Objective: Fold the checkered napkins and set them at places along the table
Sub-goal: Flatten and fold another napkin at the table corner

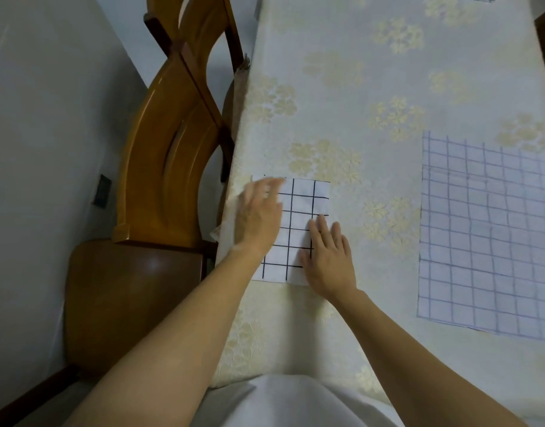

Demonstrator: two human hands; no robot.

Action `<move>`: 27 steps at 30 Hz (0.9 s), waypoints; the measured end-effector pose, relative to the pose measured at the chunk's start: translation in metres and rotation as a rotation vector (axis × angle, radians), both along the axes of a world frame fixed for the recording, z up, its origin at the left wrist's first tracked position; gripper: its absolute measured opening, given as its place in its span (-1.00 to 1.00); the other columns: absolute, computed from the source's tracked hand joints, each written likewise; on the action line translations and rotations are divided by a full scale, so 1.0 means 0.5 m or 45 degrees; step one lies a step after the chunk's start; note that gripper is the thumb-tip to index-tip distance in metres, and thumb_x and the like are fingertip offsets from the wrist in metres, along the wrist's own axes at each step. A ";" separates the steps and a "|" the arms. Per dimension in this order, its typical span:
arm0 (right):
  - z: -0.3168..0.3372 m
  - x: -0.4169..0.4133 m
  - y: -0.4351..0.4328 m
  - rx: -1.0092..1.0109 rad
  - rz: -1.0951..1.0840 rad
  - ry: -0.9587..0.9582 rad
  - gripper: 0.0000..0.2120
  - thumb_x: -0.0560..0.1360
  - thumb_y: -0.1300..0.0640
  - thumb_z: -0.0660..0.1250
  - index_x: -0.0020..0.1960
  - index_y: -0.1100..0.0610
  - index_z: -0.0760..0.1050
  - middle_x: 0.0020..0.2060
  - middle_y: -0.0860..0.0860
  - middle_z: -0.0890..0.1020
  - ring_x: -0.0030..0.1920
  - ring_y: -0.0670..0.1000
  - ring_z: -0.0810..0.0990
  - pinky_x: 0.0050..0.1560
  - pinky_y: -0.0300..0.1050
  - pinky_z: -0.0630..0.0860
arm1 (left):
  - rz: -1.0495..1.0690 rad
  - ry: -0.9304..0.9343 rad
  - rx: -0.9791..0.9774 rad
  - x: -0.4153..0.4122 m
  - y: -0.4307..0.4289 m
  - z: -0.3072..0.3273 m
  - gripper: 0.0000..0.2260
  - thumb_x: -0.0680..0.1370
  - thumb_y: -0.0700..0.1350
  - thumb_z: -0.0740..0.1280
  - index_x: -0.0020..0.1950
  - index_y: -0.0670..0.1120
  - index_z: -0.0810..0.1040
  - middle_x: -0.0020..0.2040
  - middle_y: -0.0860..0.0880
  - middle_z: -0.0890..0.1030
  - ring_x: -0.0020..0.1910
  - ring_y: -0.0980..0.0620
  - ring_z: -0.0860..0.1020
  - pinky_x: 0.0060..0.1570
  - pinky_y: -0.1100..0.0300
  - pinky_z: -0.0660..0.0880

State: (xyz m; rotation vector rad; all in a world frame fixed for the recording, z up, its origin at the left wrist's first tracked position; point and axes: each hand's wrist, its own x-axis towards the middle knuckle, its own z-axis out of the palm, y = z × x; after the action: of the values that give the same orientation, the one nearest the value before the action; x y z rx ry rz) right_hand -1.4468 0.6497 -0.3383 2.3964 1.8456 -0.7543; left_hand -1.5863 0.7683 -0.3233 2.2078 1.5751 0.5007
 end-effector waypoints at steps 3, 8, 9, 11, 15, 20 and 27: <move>0.002 -0.007 0.007 -0.007 -0.011 0.008 -0.36 0.69 -0.13 0.01 0.66 0.05 -0.13 0.64 0.02 -0.13 0.62 0.22 -0.20 0.59 0.16 -0.12 | -0.662 0.143 -0.070 0.076 0.013 -0.004 -0.55 0.68 -0.21 0.24 0.57 0.02 0.33 0.56 -0.01 0.34 0.57 -0.05 0.24 0.55 0.06 0.14; 0.005 0.015 0.004 0.215 -0.187 0.144 -0.46 0.65 -0.10 0.18 0.55 0.12 0.27 0.56 0.10 0.28 0.54 0.20 0.24 0.50 0.13 0.25 | -0.874 0.598 -0.122 0.151 0.060 -0.024 -0.51 0.71 -0.22 0.17 0.62 0.06 0.19 0.66 0.00 0.08 0.64 -0.09 -0.01 0.60 -0.03 -0.06; 0.007 0.022 0.001 0.290 -0.302 0.140 -0.50 0.63 -0.08 0.25 0.47 0.16 0.37 0.46 0.14 0.40 0.44 0.20 0.37 0.41 0.09 0.36 | -0.877 0.633 -0.084 0.156 0.067 -0.023 -0.52 0.70 -0.20 0.20 0.60 0.05 0.22 0.66 -0.02 0.10 0.64 -0.10 0.01 0.59 -0.05 -0.06; 0.010 0.034 -0.002 0.357 -0.522 0.072 -0.51 0.58 -0.11 0.35 0.36 0.19 0.46 0.27 0.18 0.53 0.24 0.20 0.48 0.23 0.06 0.42 | -0.910 0.666 -0.041 0.166 0.078 -0.019 -0.57 0.69 -0.15 0.25 0.56 0.02 0.29 0.63 -0.04 0.19 0.63 -0.11 0.06 0.58 -0.06 -0.04; 0.012 0.040 0.013 0.113 -0.672 0.045 -0.59 0.52 -0.24 0.35 0.17 0.06 0.54 0.08 0.03 0.59 0.12 0.11 0.52 0.13 0.03 0.46 | -0.971 0.655 -0.064 0.186 0.101 0.004 -0.64 0.60 -0.08 0.39 0.38 -0.01 0.43 0.43 -0.05 0.40 0.44 -0.11 0.34 0.52 -0.07 0.16; 0.013 0.037 0.038 -0.122 -0.700 0.220 -0.66 0.45 -0.23 0.36 -0.31 0.01 0.50 -0.20 0.01 0.61 -0.12 0.11 0.61 0.05 0.07 0.54 | -1.066 0.861 -0.069 0.218 0.118 0.030 -0.60 0.52 -0.01 0.49 0.29 -0.03 0.46 0.33 -0.07 0.41 0.39 -0.13 0.36 0.55 -0.10 0.10; 0.056 0.097 0.025 -0.020 -0.718 0.646 -0.74 0.49 0.09 0.48 -0.20 0.10 0.41 -0.28 0.03 0.54 -0.26 0.02 0.50 -0.18 -0.09 0.44 | -1.344 1.115 -0.043 0.237 0.125 0.081 -0.86 0.59 -0.08 0.40 0.15 0.01 0.64 0.14 0.03 0.63 0.29 -0.05 0.51 0.60 -0.09 -0.04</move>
State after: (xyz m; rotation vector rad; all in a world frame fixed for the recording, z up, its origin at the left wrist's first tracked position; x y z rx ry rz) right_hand -1.3985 0.6624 -0.3103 2.9460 1.2237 -1.5259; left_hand -1.4677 0.8307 -0.2827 2.9481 0.4050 -0.8734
